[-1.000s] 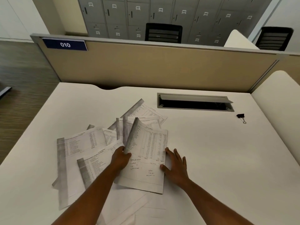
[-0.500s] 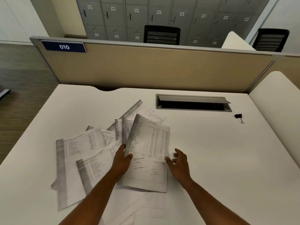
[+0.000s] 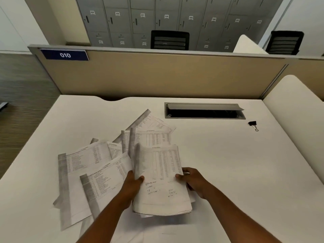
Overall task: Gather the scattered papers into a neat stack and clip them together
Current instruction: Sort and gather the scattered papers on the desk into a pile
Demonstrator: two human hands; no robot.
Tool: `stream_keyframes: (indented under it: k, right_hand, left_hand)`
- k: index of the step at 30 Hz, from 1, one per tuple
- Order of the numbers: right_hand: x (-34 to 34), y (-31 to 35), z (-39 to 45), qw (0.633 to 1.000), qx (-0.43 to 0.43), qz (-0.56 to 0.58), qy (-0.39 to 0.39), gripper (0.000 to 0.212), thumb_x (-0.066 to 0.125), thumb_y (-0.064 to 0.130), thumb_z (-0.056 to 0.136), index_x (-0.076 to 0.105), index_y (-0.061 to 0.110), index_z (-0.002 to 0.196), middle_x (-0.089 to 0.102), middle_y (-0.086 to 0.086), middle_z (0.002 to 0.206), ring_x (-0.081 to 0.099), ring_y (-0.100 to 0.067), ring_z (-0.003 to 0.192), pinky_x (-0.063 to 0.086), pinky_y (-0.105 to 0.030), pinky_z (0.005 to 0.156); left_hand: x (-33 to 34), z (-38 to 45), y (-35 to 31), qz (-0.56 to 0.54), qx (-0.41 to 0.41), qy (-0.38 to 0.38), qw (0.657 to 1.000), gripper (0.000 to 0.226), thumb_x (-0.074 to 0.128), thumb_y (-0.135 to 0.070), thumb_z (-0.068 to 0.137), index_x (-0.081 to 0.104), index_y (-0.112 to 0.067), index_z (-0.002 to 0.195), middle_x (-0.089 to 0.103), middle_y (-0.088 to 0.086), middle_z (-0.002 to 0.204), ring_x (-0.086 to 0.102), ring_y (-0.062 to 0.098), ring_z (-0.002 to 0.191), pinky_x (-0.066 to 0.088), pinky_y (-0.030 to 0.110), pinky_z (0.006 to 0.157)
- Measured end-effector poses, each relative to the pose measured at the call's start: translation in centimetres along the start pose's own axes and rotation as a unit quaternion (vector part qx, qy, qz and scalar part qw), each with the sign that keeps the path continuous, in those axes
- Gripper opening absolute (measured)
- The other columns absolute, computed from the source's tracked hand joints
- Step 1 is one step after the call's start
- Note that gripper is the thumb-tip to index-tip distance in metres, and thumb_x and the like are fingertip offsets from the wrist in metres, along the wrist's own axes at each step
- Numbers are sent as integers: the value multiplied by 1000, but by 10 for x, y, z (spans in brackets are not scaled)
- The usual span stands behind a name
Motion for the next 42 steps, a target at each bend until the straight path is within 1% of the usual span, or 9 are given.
stream_keyframes:
  k: [4,7,13,18,23,28,34,37,42]
  right_hand:
    - [-2,-7,-2,999,-4,1,-53,46,82,13,85,62,7,127,72,-8,120,74,-26,103,62,-42,89]
    - [1,-7,-5,995,-10,-80,-64,39,72,23,94,63,10,130,70,-6,127,70,-24,111,56,-45,100]
    - [-12,7,-17,991,-49,-80,-93,38,71,34,94,64,14,126,72,-2,123,72,-21,105,60,-43,94]
    - [-25,48,-46,964,-197,-64,-165,35,75,24,91,57,26,121,71,5,118,72,-13,101,63,-28,79]
    - [-22,86,-88,907,-361,-13,-218,28,68,30,94,52,37,116,66,12,118,66,-2,105,59,-19,80]
    - [-26,94,-102,888,-400,35,-223,52,78,25,86,51,16,129,67,7,114,68,-10,105,60,-23,80]
    - [-20,97,-100,893,-383,92,-216,29,73,31,92,63,22,119,73,6,106,71,-19,102,63,-32,79]
    - [-24,104,-111,872,-425,102,-221,45,76,37,86,58,25,126,70,10,111,68,-15,108,59,-22,81]
    - [-22,86,-94,904,-366,38,-218,66,85,22,81,49,27,137,64,10,125,61,-7,117,57,-21,91]
  left_hand:
    - [4,-2,7,50,-15,-13,999,39,53,-15,99,38,-12,135,51,10,137,50,20,108,47,44,100]
    - [9,-5,0,74,12,-4,997,51,52,-9,98,31,-18,144,47,8,142,48,26,124,43,47,105]
    - [16,-16,-23,73,83,21,994,57,52,-15,100,29,-33,148,40,-1,150,43,23,134,40,49,109]
    - [23,-36,-61,-16,145,70,987,44,50,-12,101,41,-41,133,58,-5,134,60,19,120,54,46,96]
    - [27,-66,-107,-20,293,-71,953,38,42,-3,102,38,-17,137,55,0,126,57,17,116,55,41,95]
    - [26,-84,-122,-9,360,-135,923,46,56,-9,98,33,-40,123,48,-22,117,51,-13,108,44,2,85]
    - [33,-88,-134,-33,385,-101,917,45,50,-25,92,36,-18,134,51,5,130,51,13,121,51,29,98]
    - [28,-91,-137,-42,405,-111,906,45,55,-22,89,36,-42,123,49,-24,121,52,-2,115,51,16,89]
    - [38,-84,-124,3,411,-85,908,37,57,-6,92,39,-31,113,45,-41,104,50,-12,105,49,8,81]
Point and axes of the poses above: each hand's wrist, its own z-axis towards the middle knuckle, its own x-axis out of the palm, y = z × x, the point moved 7 cm from there along z, towards the middle knuckle
